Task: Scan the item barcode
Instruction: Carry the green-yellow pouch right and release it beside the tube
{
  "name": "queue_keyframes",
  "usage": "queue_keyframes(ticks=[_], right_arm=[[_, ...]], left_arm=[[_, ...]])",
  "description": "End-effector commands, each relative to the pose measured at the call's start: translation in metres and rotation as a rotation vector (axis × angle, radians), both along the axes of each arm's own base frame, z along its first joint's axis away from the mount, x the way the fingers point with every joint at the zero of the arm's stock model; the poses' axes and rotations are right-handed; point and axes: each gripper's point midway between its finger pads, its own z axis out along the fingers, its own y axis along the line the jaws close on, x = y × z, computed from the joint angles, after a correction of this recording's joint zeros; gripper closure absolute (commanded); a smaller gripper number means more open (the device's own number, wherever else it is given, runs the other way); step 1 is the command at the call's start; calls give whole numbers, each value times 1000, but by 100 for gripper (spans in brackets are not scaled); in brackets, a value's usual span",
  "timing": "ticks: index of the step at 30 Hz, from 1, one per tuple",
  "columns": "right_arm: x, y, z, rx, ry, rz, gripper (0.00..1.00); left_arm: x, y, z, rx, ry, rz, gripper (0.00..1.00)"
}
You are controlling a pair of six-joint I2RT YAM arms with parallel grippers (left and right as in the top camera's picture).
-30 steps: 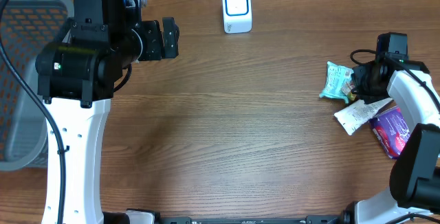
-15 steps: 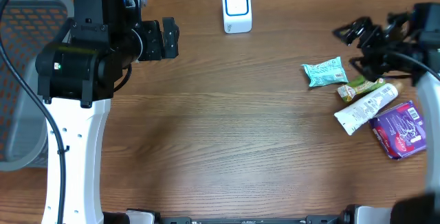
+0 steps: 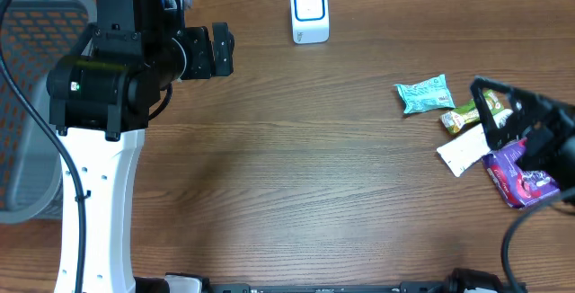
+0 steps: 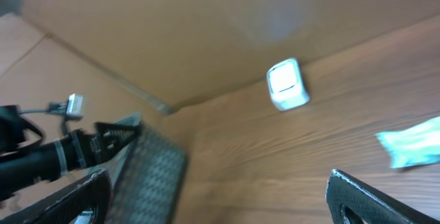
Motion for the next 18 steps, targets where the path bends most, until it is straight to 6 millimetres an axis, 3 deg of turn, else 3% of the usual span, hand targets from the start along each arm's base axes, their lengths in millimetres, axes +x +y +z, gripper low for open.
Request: queue_keyframes(ticks=[1,4,7,11,18], right_arm=[[-17,-25,-11,-159,-4,-153,0],[-31,-39,-32,-245,66,-216,0],[-29,-49,-40,-271,87,-265,0],[-21,-71,-51,-324,13,-386,0],[-3,-73,-80,-327,-205,-437,0]], left_arm=[[2,2,0,8,-3,1,0],[2,2,0,8,-3,1,1],[2,2,0,8,-3,1,0],[2,2,0,8,-3,1,0],[2,2,0,8,-3,1,0]])
